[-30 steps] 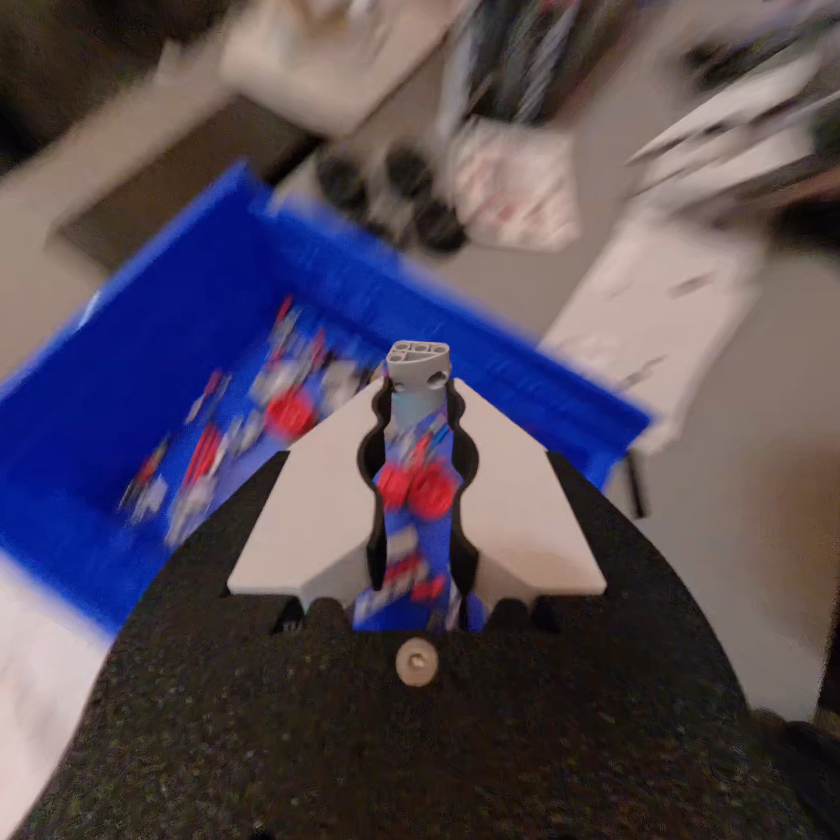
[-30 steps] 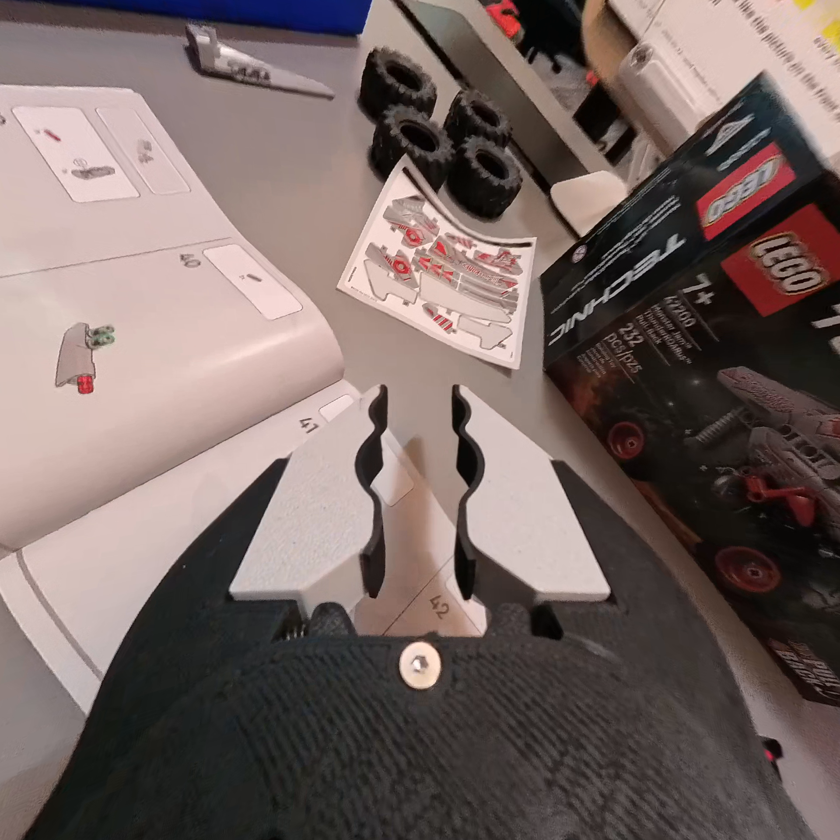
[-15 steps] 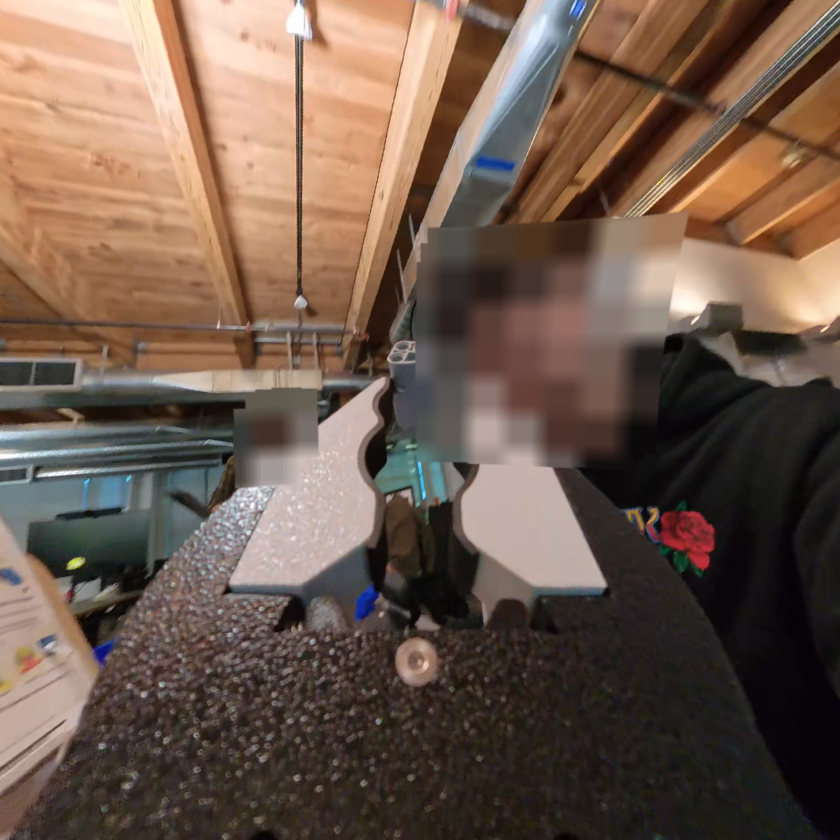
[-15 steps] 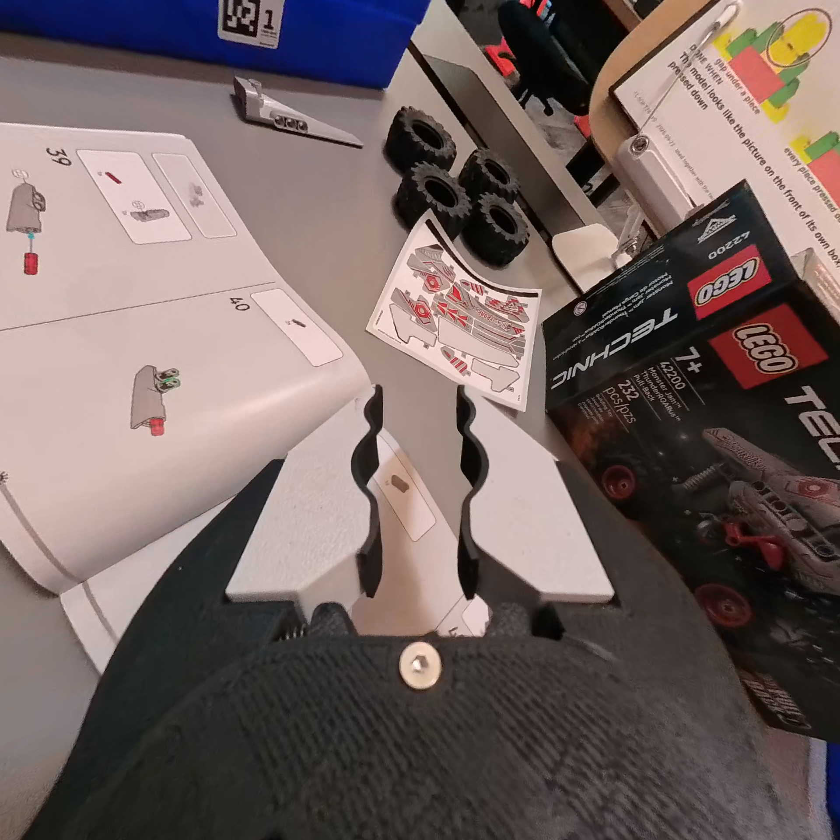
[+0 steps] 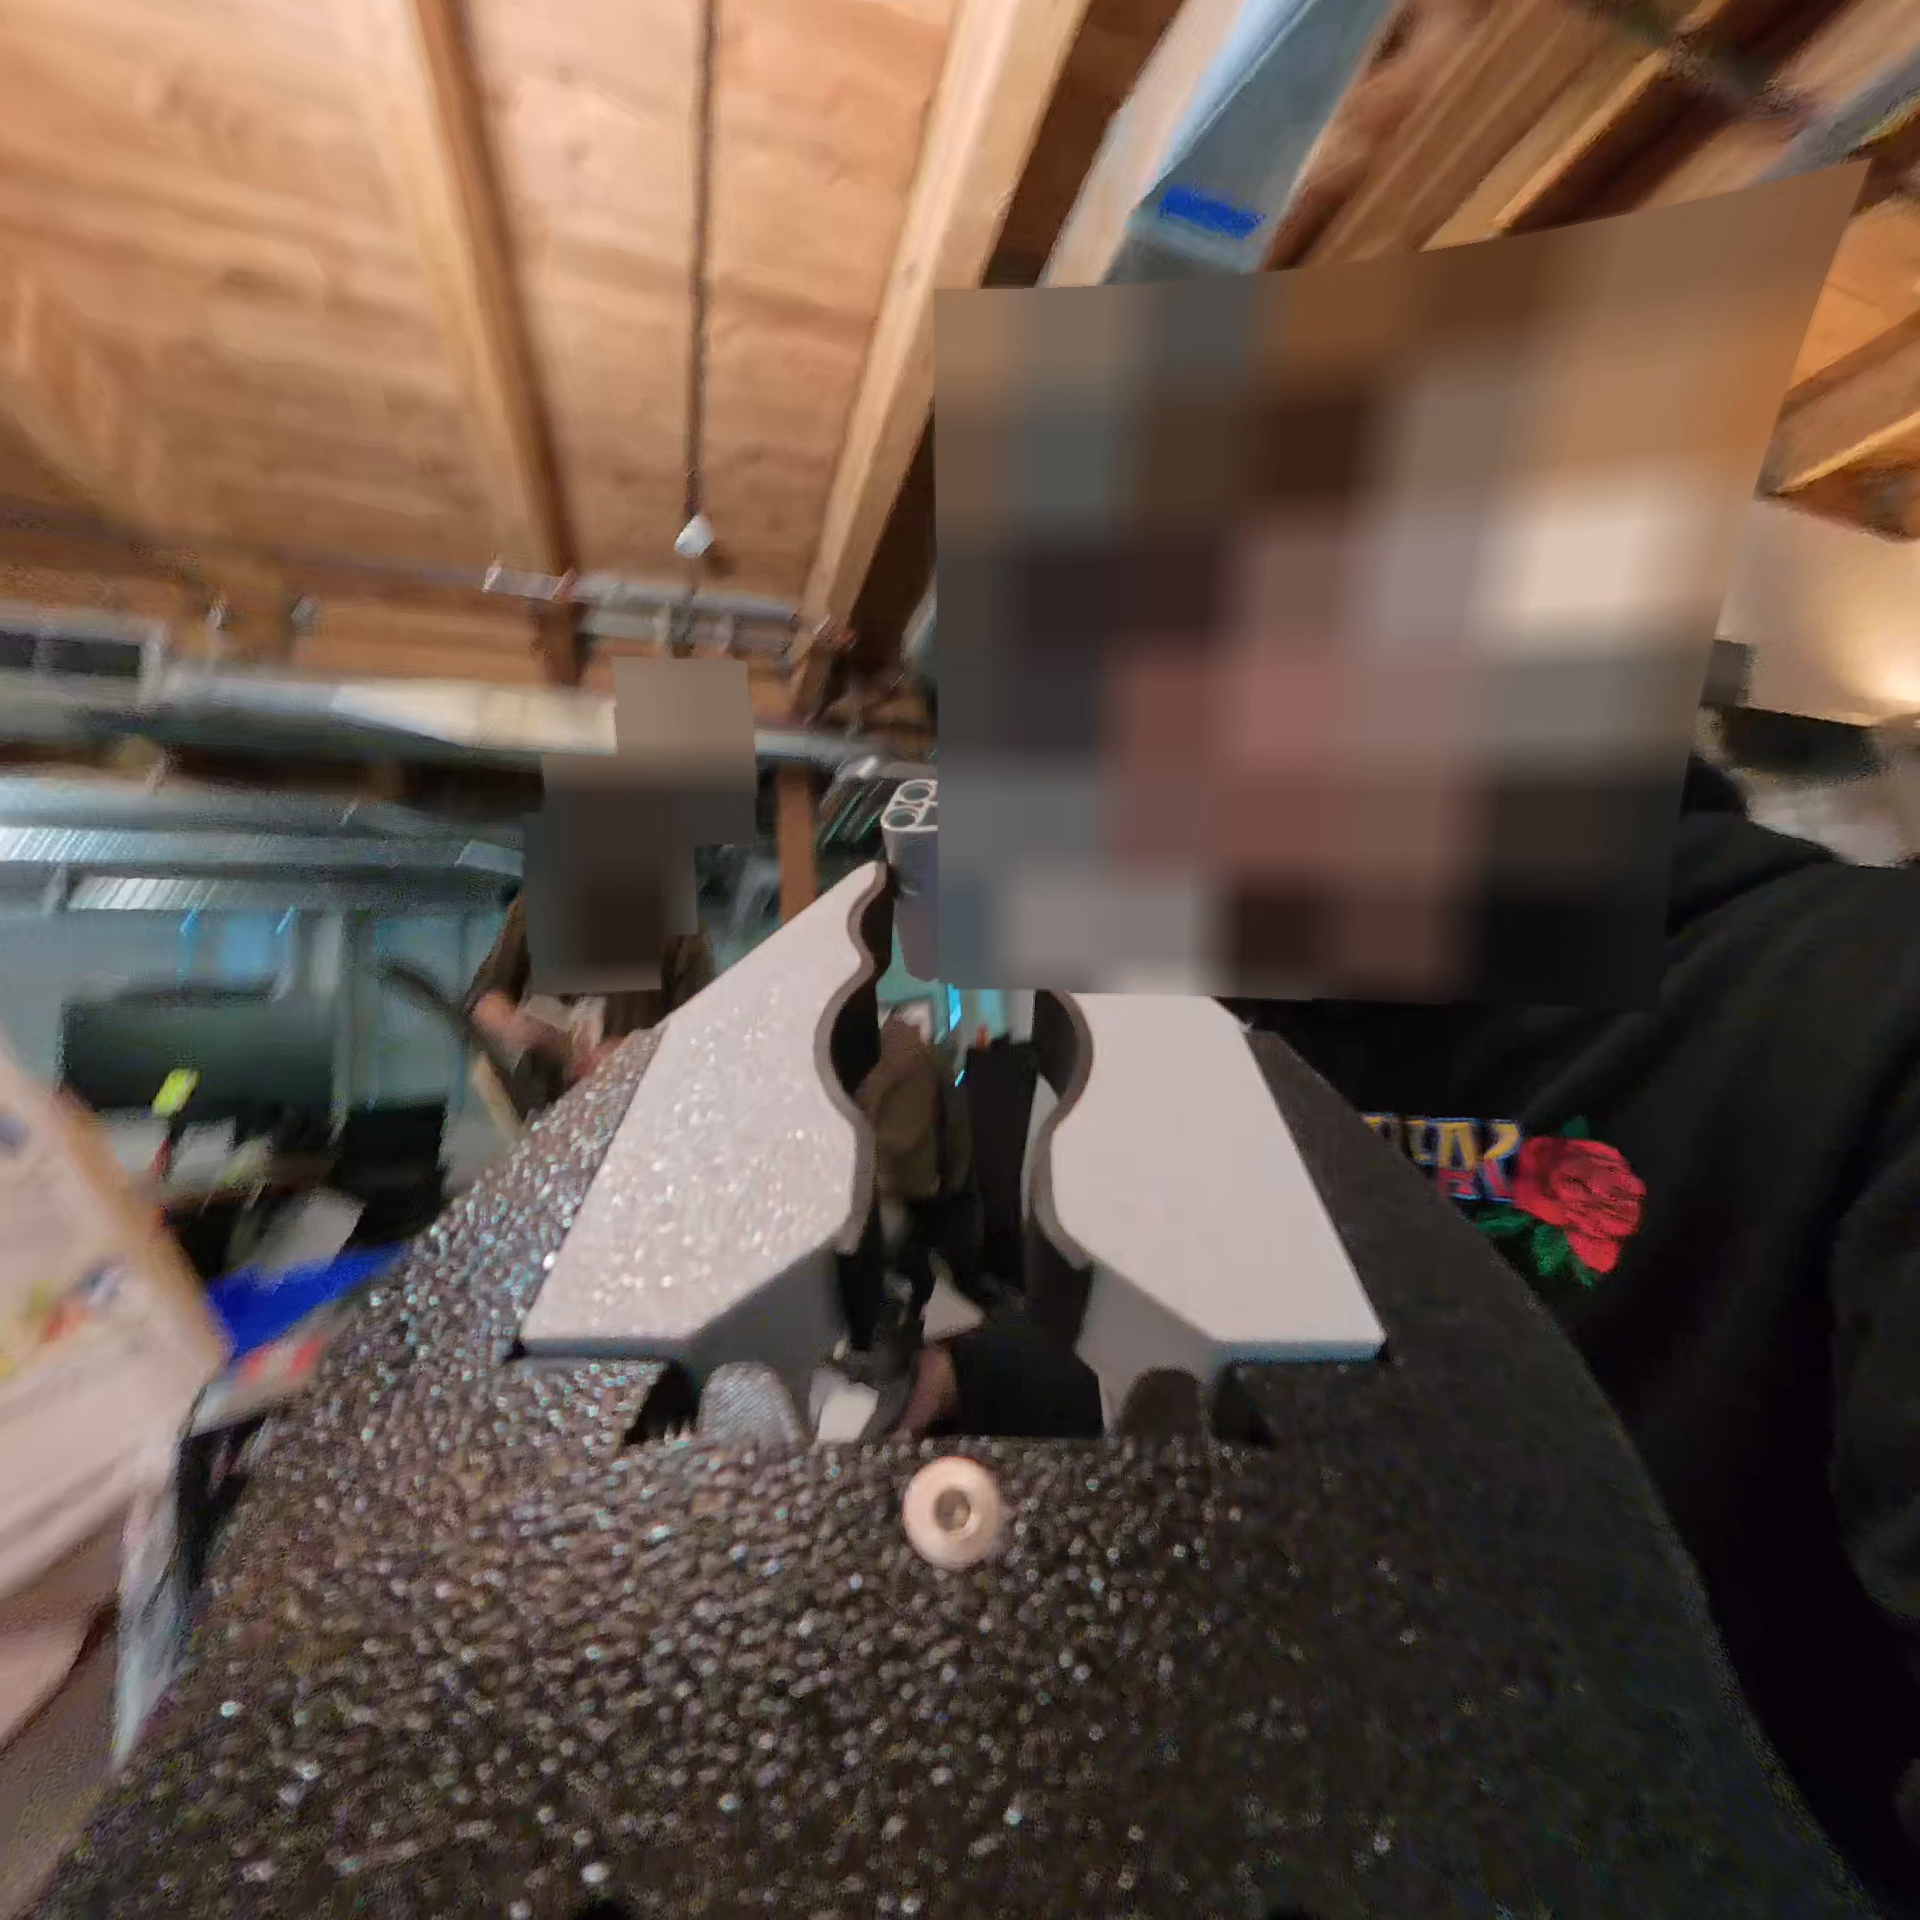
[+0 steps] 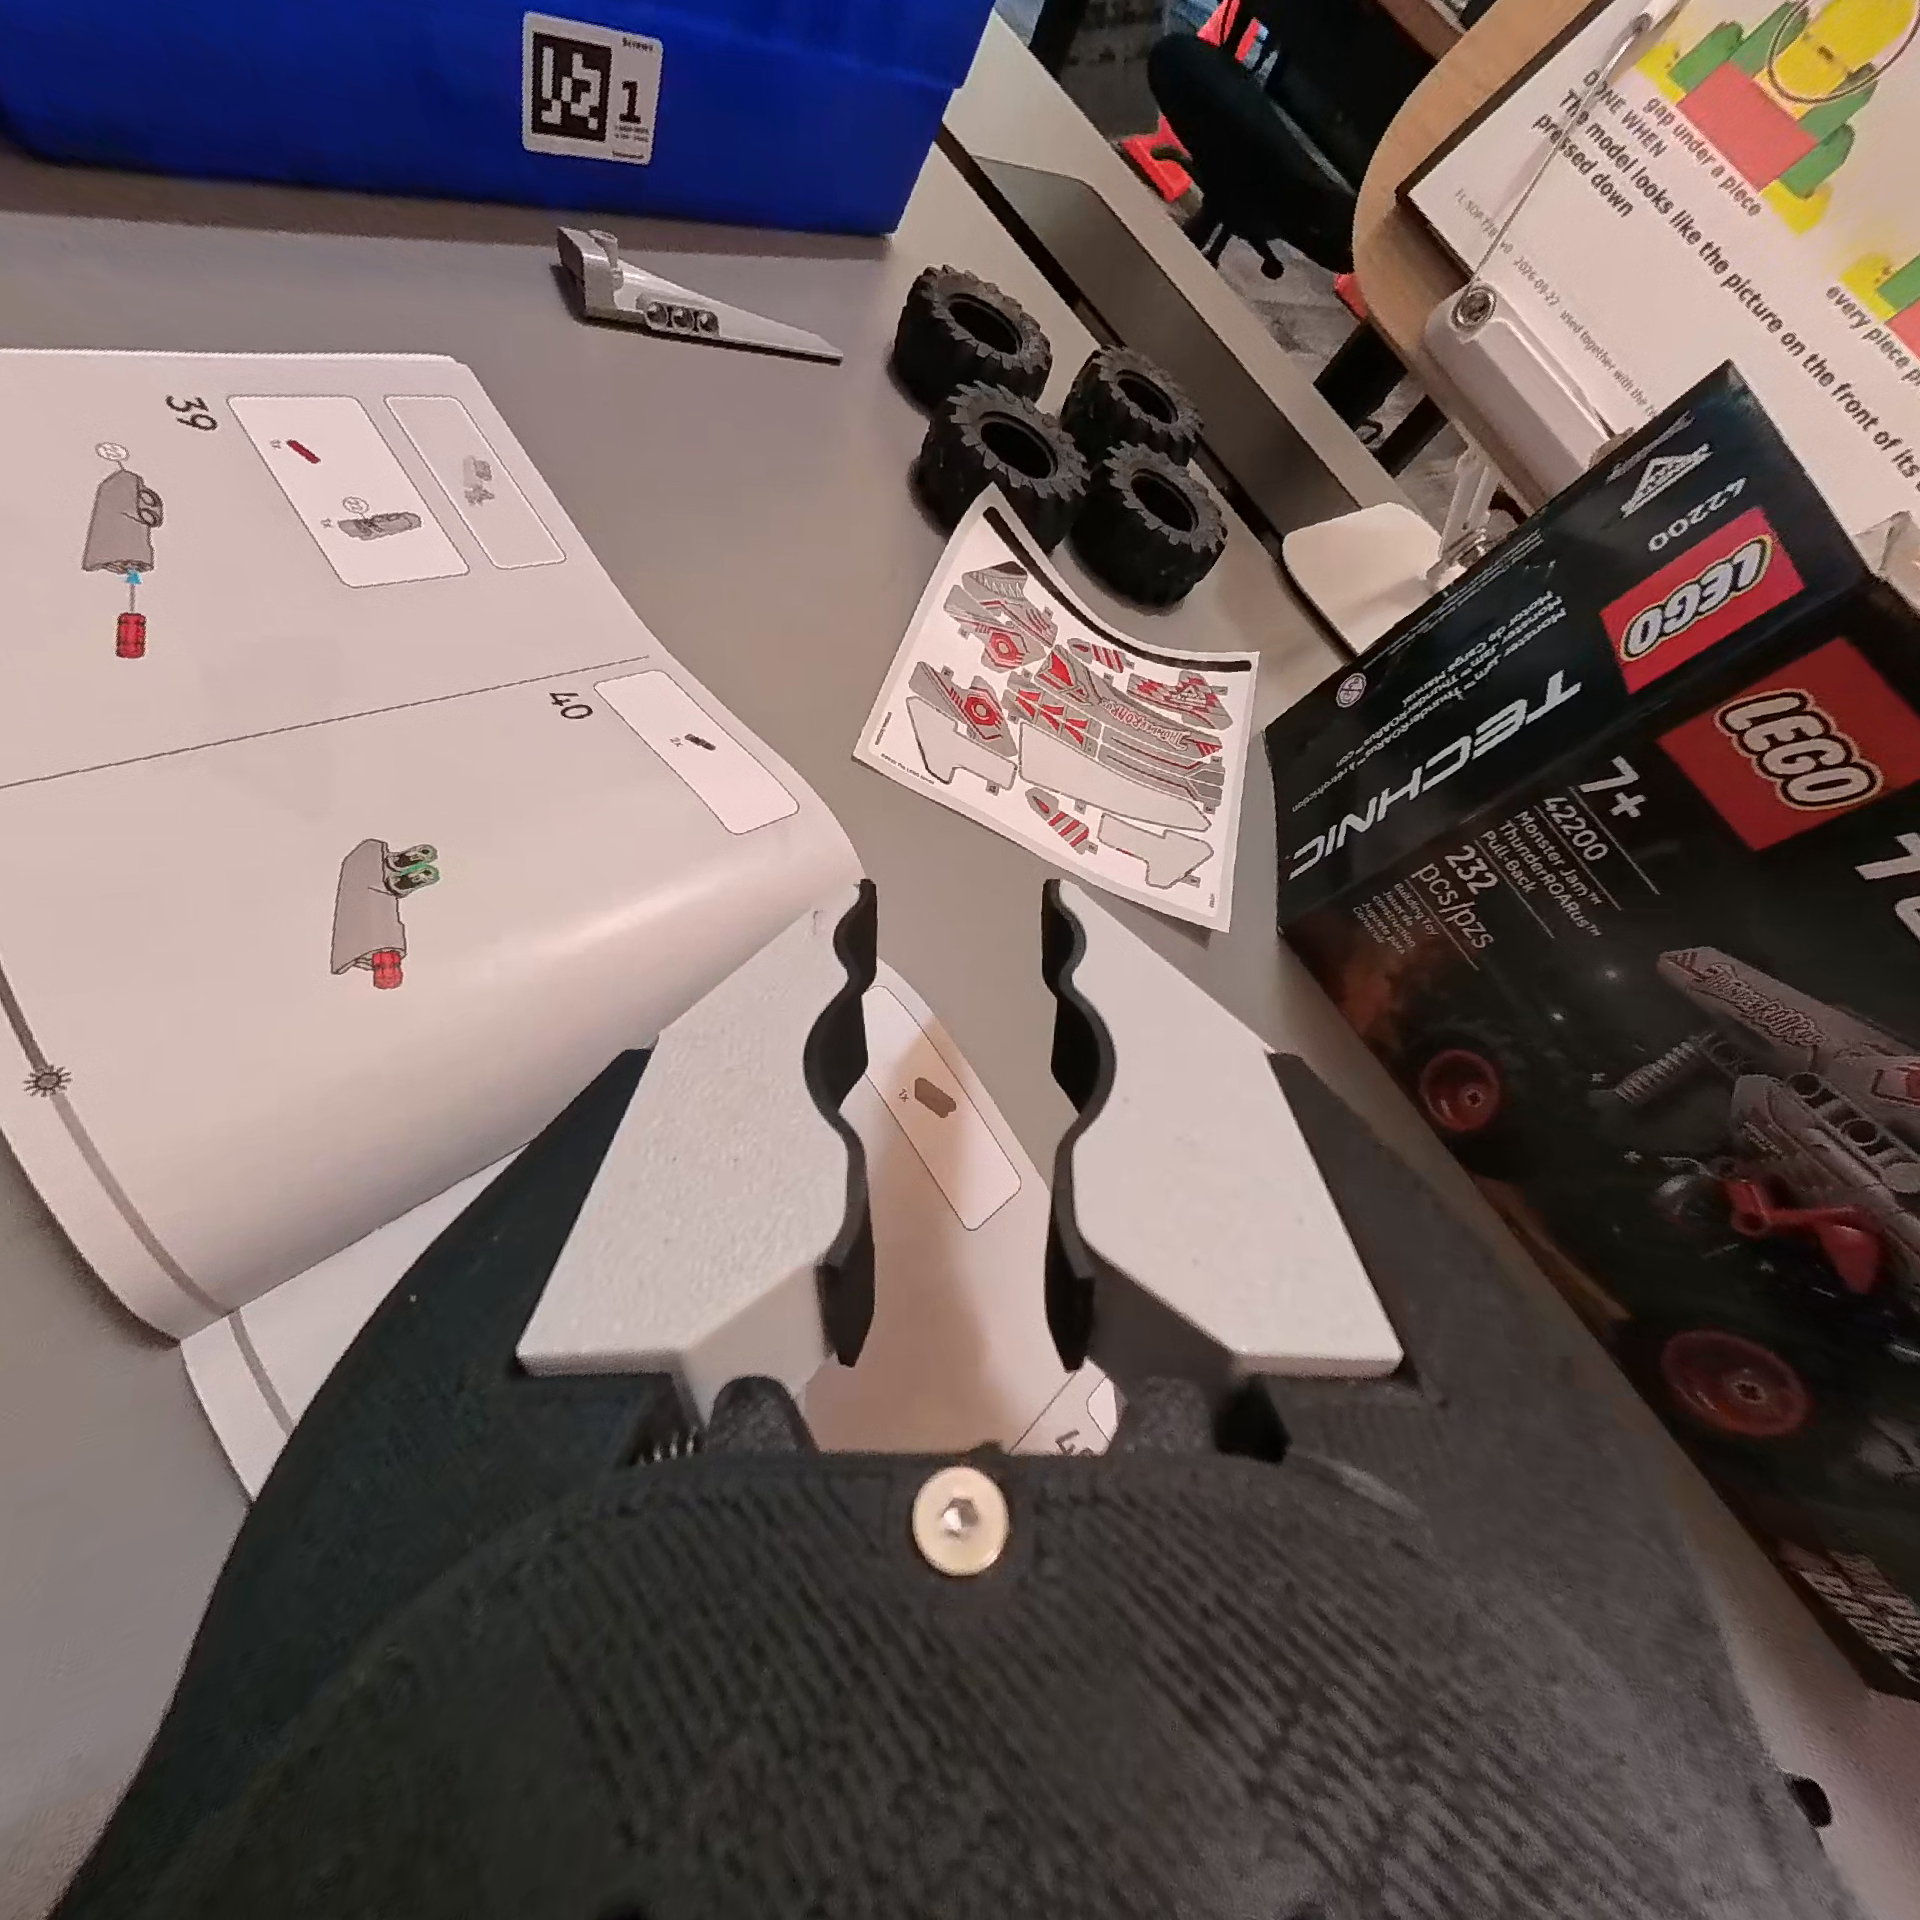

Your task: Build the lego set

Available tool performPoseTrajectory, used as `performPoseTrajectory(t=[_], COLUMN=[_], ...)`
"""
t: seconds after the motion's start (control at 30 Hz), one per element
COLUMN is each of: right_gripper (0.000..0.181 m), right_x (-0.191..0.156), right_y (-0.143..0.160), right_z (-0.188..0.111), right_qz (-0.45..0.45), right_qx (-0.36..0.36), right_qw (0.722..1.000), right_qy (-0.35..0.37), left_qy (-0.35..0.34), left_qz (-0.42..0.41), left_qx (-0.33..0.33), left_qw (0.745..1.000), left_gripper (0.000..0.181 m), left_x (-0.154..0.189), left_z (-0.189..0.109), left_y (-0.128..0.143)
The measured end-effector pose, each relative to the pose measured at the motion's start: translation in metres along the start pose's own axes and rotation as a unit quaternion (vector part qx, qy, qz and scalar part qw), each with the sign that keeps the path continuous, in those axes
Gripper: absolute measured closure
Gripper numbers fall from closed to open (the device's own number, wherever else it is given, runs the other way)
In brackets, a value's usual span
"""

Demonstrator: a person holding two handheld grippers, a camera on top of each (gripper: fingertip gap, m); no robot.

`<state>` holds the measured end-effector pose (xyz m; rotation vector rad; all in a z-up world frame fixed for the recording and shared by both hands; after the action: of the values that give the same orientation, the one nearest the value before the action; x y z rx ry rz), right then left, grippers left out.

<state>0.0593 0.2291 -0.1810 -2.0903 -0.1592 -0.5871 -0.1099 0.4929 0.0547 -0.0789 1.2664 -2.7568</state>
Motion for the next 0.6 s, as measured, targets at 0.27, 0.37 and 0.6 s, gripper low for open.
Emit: performPoseTrajectory(t=[0.27, 0.37, 0.6], right_gripper=[0.151, 0.152, 0.152], right_x=[0.002, 0.002, 0.003], right_y=[0.008, 0.008, 0.015], right_z=[-0.001, 0.0, 0.003], right_qz=[-0.007, -0.001, -0.007], right_qx=[-0.009, -0.006, -0.02], right_qw=[1.0, 1.0, 1.0], right_qy=[0.01, 0.009, 0.012], left_qy=[-0.485, -0.539, -0.544], left_qz=[-0.032, -0.093, -0.176], left_qx=[-0.531, -0.579, -0.727], left_qw=[0.694, 0.604, 0.382], left_gripper=[0.159, 0.159, 0.159], left_x=[-0.053, -0.041, -0.013], left_z=[-0.129, -0.157, -0.199], left_y=[0.075, 0.083, 0.119])
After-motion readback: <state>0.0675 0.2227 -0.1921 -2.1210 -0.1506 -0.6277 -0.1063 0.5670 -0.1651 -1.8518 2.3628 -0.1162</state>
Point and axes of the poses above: each gripper's, where its closed fingertips meet, z out along the fingers, y out of its underside, x = y × z across the jaws, the point moved 2 cm from there along -z, back along the fingers, and after that the axes turned 4 degrees about -z, right-handed, at the moved point
